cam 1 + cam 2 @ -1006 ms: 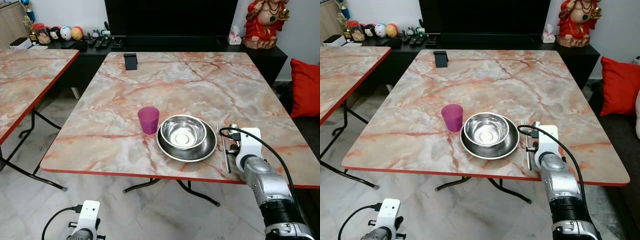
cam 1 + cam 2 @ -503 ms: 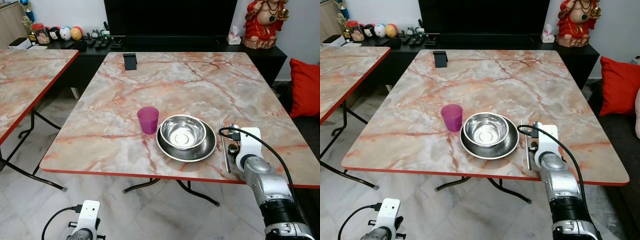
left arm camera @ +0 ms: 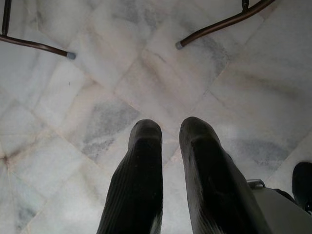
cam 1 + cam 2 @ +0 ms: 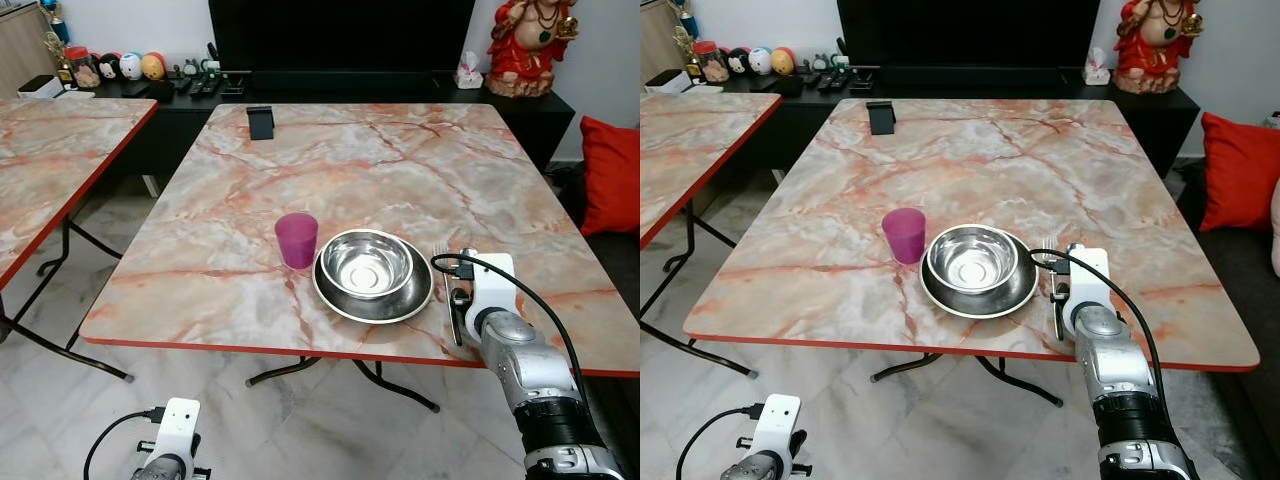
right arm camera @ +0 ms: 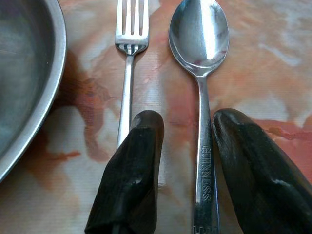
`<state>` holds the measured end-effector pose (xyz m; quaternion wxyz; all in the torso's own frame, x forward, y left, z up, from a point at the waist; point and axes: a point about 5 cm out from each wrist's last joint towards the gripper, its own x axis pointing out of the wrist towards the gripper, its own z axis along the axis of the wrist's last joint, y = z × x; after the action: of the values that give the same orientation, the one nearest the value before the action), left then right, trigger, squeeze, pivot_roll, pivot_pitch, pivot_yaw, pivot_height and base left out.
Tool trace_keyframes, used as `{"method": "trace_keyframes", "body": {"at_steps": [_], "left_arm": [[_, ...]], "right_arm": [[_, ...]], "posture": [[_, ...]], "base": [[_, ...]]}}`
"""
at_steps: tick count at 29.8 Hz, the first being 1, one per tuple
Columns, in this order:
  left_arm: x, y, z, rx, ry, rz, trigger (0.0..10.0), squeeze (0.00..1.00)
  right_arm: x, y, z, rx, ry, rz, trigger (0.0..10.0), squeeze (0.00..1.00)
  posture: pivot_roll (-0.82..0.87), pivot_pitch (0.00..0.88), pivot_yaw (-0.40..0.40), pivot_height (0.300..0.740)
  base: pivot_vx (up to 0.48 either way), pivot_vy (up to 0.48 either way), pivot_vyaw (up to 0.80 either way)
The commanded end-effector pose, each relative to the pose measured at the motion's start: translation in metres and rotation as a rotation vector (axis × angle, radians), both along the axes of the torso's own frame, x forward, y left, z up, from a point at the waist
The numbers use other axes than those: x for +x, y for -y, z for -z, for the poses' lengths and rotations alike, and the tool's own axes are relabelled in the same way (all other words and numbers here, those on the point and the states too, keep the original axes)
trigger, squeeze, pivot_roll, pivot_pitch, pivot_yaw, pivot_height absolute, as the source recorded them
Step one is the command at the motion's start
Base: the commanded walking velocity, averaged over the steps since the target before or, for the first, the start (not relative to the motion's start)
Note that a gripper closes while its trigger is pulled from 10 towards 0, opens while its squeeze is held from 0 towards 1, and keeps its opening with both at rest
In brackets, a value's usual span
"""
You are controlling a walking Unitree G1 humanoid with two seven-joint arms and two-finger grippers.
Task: Setting the table
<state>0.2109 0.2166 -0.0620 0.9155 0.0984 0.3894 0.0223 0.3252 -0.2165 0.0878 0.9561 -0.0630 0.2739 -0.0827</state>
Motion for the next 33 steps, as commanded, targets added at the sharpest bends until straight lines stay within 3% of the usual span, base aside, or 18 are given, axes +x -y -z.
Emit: {"method": "trace_keyframes", "body": {"at_steps": [1,33], "left_arm": [[0.001,-0.003,-0.001,0.021,-0.003,0.023,10.0,0.00],[-0.005,-0.007,0.002,0.025,-0.031,0.018,10.0,0.00]], "right_arm": [[0.000,0.003,-0.004,-0.014,0.005,0.012,10.0,0.00],[-0.005,0.023,-0.004,-0.156,-0.038,0.058,10.0,0.00]], "posture": [[0.00,0.000,0.034,0.740],[0.00,0.000,0.040,0.740]], "base": [[0.000,0.000,0.00],[0.000,0.000,0.00]]}}
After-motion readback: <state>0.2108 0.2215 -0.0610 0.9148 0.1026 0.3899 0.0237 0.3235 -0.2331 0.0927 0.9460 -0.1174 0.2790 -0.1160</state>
